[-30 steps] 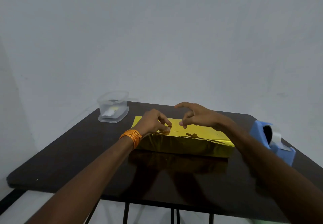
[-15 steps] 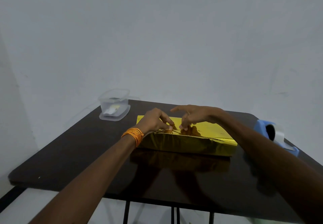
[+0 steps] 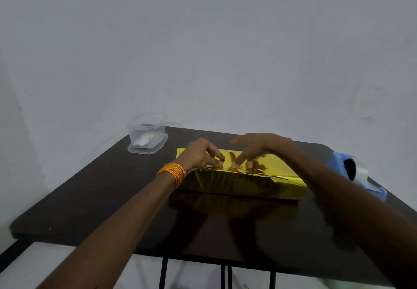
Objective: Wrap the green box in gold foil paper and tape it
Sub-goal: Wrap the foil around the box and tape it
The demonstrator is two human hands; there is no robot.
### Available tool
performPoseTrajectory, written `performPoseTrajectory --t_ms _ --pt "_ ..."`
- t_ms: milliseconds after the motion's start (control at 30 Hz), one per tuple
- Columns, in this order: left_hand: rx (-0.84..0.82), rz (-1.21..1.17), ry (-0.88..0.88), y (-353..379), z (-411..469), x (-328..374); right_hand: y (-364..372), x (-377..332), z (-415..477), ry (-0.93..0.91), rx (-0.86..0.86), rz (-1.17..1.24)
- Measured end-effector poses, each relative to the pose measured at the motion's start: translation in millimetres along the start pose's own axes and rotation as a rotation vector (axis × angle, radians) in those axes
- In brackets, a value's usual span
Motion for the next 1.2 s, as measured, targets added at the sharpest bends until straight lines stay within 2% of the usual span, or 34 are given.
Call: performPoseTrajectory --t_ms 100,233,433,567,767,900,1033,1200 --pt "0.007 -0.003 0.001 0.1 -0.3 -0.5 -1.5 21.2 -11.2 0.074 -0.034 0.054" --pt "0.000 -0.014 -0.020 0.2 -0.3 -1.3 -4.2 28.5 -27.1 0.057 0.040 0.154" --pt "-0.009 -0.018 -0.040 1.8 1.1 -2.5 6.7 12.2 -27.7 0.048 0.453 0.065" --pt "-0.025 -0.008 -0.031 1.4 0.9 -0.9 21.8 23.9 -37.9 0.101 0.499 0.069" --pt "-0.010 -0.010 -0.026 0.8 0.5 -2.1 18.8 52.1 -60.4 0.135 0.678 0.055" --pt "-0.023 -0.010 -0.040 0.9 0.6 -0.7 13.0 37.5 -65.3 0.119 0.784 0.082" --pt "-0.032 0.000 -0.046 0.3 -0.9 1.3 25.0 13.2 -61.7 0.098 0.768 0.015" --pt "0.000 0.023 -0.042 -1.5 -3.9 3.9 31.4 48.8 -79.8 0.172 0.832 0.028"
Point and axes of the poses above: each hand's wrist, its own z-axis towards the middle knuckle, its own y-axis out of the palm, x = y × z, the point moved 5 cm from there along z, towards the middle knuckle, and after that the axes turned 11 degrees about x, right-handed, at the moved point
